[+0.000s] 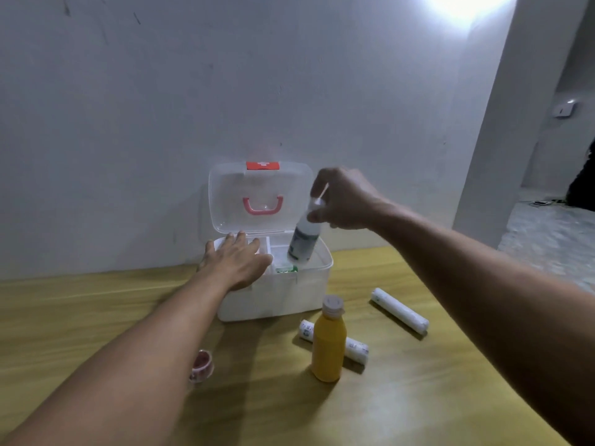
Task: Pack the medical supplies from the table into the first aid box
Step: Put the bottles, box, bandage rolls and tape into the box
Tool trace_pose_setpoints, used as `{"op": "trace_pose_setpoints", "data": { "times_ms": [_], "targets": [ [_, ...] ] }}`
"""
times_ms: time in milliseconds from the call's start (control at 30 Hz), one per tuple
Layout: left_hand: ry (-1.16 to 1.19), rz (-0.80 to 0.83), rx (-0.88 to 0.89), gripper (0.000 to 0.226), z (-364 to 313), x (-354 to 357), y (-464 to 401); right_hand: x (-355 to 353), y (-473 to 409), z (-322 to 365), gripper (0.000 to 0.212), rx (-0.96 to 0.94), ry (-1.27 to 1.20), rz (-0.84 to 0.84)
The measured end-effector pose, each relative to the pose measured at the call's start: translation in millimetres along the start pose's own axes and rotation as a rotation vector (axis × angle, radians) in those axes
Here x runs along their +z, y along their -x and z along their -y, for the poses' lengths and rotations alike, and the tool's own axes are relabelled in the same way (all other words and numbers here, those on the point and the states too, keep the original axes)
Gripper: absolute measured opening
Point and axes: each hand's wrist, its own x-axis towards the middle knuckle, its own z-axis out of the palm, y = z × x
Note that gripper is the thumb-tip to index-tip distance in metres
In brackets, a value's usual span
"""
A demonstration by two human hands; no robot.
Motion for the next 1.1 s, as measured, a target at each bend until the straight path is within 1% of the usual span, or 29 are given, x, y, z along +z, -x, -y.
{"op": "trace_pose_setpoints", "data": {
  "times_ms": [100,167,333,433,533,633,733,767,833,900,967,1033,1067,1100],
  "targets": [
    [-0.022,0.005,0.006,0.058,1,0,-1,31,0,10,0.035,-0.050,-0.025,0.095],
    [-0.033,0.006,0.004,0.056,1,0,-2,44,-3,14,0.035,-0.071,-0.047,0.092],
    [-0.047,-0.007,0.016,0.054,3,2,-6,43,-13,22,0.039,-0.059,-0.035,0.130],
    [-0.049,0.007,0.006,0.054,2,3,-7,46,-14,18,0.038,-0.042,-0.038,0.179],
    [-0.021,0.002,-0.023,0.060,4,6,-9,59,-9,13,0.037,-0.023,-0.027,0.236],
    [0.000,-0.001,-0.048,0.068,7,8,-12,73,-6,7,0.038,0.006,-0.070,0.239],
    [0.007,0.017,-0.039,0.066,4,5,-7,67,-6,6,0.048,0.098,-0.163,0.290],
    [0.000,0.020,-0.027,0.063,2,3,-5,61,-5,6,0.050,0.116,-0.155,0.307],
    [-0.026,0.024,-0.001,0.059,-1,-2,0,40,1,10,0.044,0.116,-0.038,0.329],
    [-0.044,0.032,0.004,0.058,-3,-4,2,13,12,13,0.034,0.112,0.007,0.432],
    [-0.049,0.035,0.001,0.057,-2,-5,2,-9,25,14,0.035,0.133,-0.036,0.640],
    [-0.049,0.039,0.000,0.057,-2,-4,1,-14,40,15,0.038,0.128,-0.013,0.848],
    [-0.051,0.040,0.000,0.057,-2,-4,1,-10,48,15,0.040,0.105,0.009,0.900],
    [-0.054,0.040,0.001,0.057,-2,-4,1,-4,53,14,0.039,0.074,0.030,0.906]
  ]
}}
